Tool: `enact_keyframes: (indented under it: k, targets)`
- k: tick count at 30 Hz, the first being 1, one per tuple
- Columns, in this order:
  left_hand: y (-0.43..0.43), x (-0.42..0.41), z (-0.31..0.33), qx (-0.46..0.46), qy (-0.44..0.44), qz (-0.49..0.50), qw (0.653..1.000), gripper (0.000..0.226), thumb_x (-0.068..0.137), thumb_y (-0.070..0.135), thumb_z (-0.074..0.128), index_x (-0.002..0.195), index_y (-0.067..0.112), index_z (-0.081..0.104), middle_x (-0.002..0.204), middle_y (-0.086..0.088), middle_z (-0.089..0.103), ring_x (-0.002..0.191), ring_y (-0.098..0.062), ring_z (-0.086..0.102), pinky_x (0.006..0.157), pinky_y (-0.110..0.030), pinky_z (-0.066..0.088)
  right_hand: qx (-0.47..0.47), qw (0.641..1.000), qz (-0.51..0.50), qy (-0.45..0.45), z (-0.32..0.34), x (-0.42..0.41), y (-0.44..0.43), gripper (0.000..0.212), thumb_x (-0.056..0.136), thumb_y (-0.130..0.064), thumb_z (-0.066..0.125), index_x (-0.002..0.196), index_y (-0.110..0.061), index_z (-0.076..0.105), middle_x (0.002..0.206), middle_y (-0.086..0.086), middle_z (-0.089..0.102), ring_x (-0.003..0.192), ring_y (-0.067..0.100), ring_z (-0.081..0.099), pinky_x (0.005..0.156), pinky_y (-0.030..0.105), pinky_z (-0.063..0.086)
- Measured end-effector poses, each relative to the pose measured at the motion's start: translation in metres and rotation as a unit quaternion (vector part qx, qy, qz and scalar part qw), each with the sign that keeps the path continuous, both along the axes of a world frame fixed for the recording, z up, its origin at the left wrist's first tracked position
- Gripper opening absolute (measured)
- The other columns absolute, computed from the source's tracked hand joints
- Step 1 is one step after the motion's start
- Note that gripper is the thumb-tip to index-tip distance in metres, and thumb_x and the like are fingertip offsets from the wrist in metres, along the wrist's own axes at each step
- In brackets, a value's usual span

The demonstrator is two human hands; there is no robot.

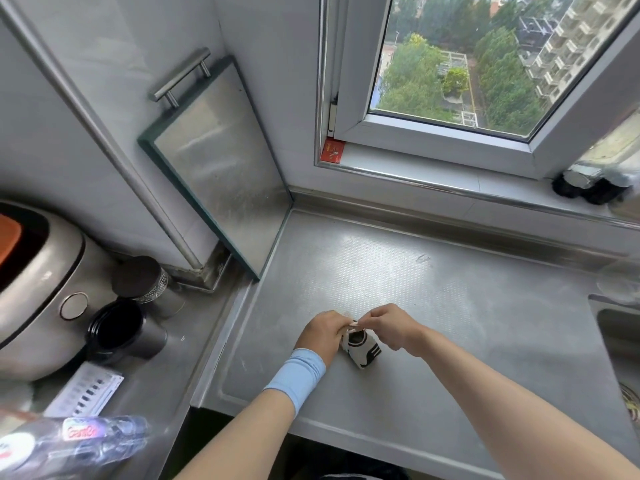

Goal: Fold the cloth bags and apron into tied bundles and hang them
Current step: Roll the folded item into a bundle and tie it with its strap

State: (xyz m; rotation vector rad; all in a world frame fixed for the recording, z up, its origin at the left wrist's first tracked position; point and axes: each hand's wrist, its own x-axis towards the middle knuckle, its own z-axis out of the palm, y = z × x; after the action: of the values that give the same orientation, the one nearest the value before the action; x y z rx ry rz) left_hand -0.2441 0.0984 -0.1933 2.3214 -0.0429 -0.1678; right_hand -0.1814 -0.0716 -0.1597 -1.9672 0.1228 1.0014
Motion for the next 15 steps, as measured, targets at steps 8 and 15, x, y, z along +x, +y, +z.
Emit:
enact_keyframes:
  k: [8, 15]
  targets:
    - [0.016, -0.019, -0.007, 0.048, 0.085, 0.008, 0.995, 0.021, 0.097, 0.014, 0.046, 0.097, 0.013, 0.067, 0.1, -0.007, 0.065, 0.096, -0.023, 0.058, 0.085, -0.027, 0.042, -0.063, 0.993, 0.069, -0.074, -0.009, 0.006, -0.007, 0.014, 0.087, -0.025, 0.071, 0.081, -0.014, 0.078, 0.052, -0.003, 0.047, 0.045, 0.012, 0.033, 0.042, 0.022, 0.028]
    - [0.022, -0.02, -0.006, -0.056, 0.256, 0.077, 0.962, 0.028, 0.096, 0.008, 0.042, 0.087, 0.013, 0.068, 0.081, 0.001, 0.063, 0.068, -0.007, 0.055, 0.075, -0.02, 0.044, -0.213, 0.917, 0.237, -0.239, -0.022, 0.015, -0.013, 0.017, 0.093, -0.023, 0.058, 0.091, -0.02, 0.076, 0.103, 0.003, 0.064, 0.095, 0.022, 0.058, 0.081, 0.031, 0.047]
